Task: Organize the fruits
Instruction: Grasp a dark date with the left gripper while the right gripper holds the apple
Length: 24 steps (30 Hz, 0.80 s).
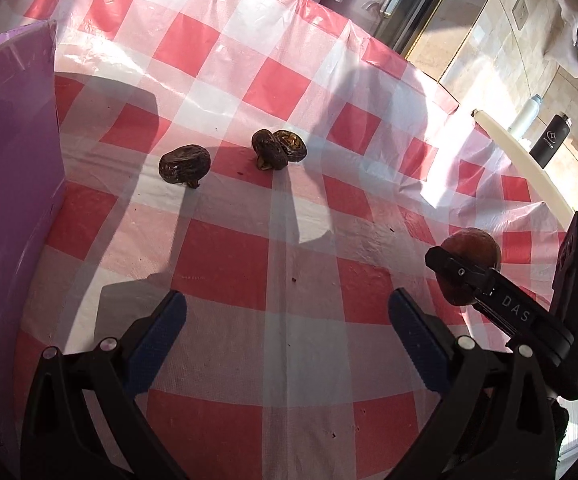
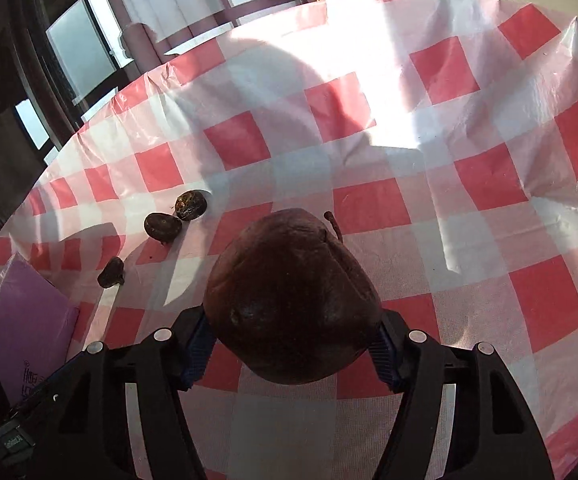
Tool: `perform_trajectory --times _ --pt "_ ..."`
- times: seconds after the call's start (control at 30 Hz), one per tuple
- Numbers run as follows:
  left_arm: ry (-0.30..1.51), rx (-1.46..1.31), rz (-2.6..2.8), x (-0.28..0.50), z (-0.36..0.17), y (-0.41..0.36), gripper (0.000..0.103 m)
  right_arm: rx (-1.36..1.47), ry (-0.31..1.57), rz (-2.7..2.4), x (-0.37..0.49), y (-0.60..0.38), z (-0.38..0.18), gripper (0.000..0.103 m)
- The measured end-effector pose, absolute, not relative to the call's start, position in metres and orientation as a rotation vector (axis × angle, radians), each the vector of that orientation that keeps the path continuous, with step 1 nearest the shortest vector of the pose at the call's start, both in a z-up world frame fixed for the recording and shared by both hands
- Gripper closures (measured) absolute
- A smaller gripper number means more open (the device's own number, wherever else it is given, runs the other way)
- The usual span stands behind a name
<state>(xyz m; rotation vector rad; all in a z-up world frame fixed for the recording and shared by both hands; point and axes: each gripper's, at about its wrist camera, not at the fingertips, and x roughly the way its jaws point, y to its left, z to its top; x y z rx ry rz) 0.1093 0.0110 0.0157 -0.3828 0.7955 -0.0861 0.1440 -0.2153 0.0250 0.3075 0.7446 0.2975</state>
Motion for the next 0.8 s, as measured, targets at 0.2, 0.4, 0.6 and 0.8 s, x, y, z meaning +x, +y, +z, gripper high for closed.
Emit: perform_trajectory --times 0.2,0.4,0.6,0.8 --pt "0.773 -0.293 0.056 0.147 0.026 0.002 0.002 0.395 0.771 0.28 0.163 -0.224 0.017 0.039" --pt "0.832 -0.043 0.183 0.229 0.026 -0.022 0.014 0.401 0.763 0.313 0.161 -0.221 0.015 0.039" --pt "0.91 -0.012 0.179 0.275 0.015 -0.01 0.03 0.398 0.768 0.317 0.161 -0.221 0.014 0.039" --pt "0.905 -0.034 0.086 0.272 0.018 -0.001 0.072 0.402 0.766 0.32 0.16 -0.221 0.014 0.039"
